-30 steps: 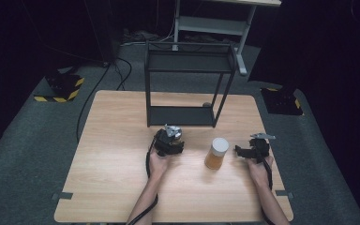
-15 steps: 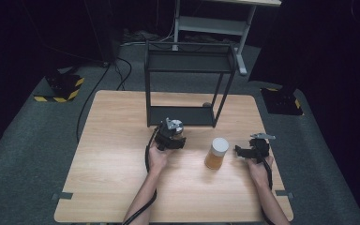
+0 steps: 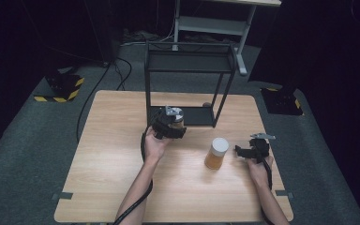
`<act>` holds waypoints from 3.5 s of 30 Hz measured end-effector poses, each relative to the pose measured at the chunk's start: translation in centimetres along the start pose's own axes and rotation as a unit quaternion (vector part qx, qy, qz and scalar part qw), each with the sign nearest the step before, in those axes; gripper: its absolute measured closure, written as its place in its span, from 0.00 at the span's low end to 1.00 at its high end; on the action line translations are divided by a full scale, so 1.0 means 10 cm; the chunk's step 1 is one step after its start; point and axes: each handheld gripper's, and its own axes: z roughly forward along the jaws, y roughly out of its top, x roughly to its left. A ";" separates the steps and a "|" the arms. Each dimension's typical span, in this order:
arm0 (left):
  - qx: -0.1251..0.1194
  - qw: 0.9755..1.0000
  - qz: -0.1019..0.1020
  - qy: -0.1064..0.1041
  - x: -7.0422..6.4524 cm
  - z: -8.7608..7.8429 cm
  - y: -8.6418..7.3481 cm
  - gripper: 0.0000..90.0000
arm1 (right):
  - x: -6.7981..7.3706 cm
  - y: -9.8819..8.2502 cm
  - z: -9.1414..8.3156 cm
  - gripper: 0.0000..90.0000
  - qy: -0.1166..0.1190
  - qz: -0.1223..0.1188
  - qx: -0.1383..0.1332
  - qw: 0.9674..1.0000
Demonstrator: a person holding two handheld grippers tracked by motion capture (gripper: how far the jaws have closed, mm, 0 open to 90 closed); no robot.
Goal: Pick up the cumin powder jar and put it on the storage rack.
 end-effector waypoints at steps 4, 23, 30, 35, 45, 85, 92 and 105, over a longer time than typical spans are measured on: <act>-0.002 1.000 0.002 -0.016 0.05 -0.14 0.19 0.35 | 0.00 0.00 0.00 0.08 0.000 0.000 0.000 1.000; -0.032 0.999 0.032 -0.020 0.07 -0.90 1.13 0.35 | -0.01 0.00 0.00 0.08 0.001 -0.001 -0.001 1.000; -0.044 0.998 0.032 -0.007 0.06 -1.09 1.41 0.35 | -0.01 -0.01 0.00 0.08 0.002 0.000 -0.002 1.000; -0.055 0.998 0.013 0.004 0.08 -1.12 1.55 0.35 | -0.01 -0.01 0.00 0.09 0.003 0.001 -0.002 1.000; -0.049 0.998 -0.013 0.049 0.08 -0.96 1.85 0.35 | -0.01 -0.01 0.00 0.09 0.003 0.001 -0.002 1.000; -0.059 0.991 -0.060 0.104 0.14 -0.54 1.89 0.05 | -0.01 -0.01 -0.01 0.10 0.004 0.001 -0.003 1.000; -0.067 0.991 -0.050 0.106 0.12 -0.67 1.77 0.02 | -0.01 -0.01 -0.01 0.10 0.004 0.001 -0.003 1.000; -0.083 0.991 -0.035 0.102 0.12 -0.88 1.31 0.02 | 0.00 -0.01 0.00 0.10 0.002 0.001 -0.003 1.000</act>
